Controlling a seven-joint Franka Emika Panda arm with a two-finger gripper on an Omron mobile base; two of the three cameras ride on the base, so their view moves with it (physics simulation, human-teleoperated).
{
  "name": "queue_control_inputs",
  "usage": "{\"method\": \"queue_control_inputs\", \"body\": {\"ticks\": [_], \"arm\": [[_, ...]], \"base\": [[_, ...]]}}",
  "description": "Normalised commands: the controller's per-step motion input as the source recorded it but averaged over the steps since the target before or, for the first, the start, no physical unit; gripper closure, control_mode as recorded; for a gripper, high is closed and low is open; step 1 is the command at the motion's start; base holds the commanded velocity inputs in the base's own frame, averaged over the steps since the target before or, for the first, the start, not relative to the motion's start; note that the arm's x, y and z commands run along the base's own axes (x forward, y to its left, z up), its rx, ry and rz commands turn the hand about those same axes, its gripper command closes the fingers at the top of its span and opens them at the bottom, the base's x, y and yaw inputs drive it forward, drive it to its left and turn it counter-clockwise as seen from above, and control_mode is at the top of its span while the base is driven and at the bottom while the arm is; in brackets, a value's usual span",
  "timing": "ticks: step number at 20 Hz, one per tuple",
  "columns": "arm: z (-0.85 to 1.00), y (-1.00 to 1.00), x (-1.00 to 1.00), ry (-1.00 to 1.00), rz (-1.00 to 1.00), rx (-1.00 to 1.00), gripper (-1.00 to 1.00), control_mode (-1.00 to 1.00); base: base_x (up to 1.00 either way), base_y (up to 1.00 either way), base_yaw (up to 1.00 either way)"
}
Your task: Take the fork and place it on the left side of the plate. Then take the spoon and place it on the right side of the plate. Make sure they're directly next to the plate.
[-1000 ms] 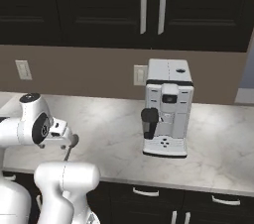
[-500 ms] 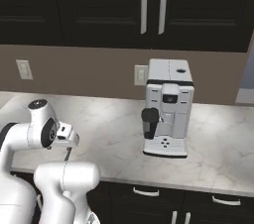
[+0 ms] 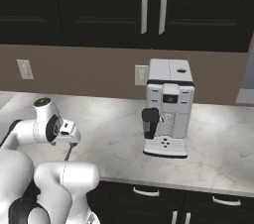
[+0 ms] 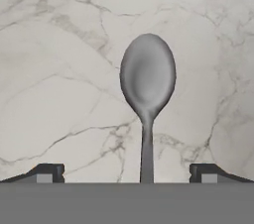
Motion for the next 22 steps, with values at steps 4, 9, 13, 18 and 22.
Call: {"method": "queue_control_inputs", "body": {"ticks": [4, 9, 13, 18, 22], "arm": [[-0.47, -0.18, 0.06, 0.0, 0.0, 0.0, -1.0, -1.0], [-0.44, -0.2, -0.1, 0.0, 0.0, 0.0, -1.0, -1.0], [-0.32, -0.17, -0.18, -0.02, 0.0, 0.0, -1.0, -1.0], [-0.37, -0.15, -0.1, -0.02, 0.0, 0.0, -1.0, -1.0], [-0.44, -0.13, -0.15, -0.03, 0.0, 0.0, -1.0, -1.0]], "base": [[0.0, 0.0, 0.0], [0.0, 0.0, 0.0], [0.0, 0.0, 0.0], [0.0, 0.0, 0.0], [0.0, 0.0, 0.0]]}}
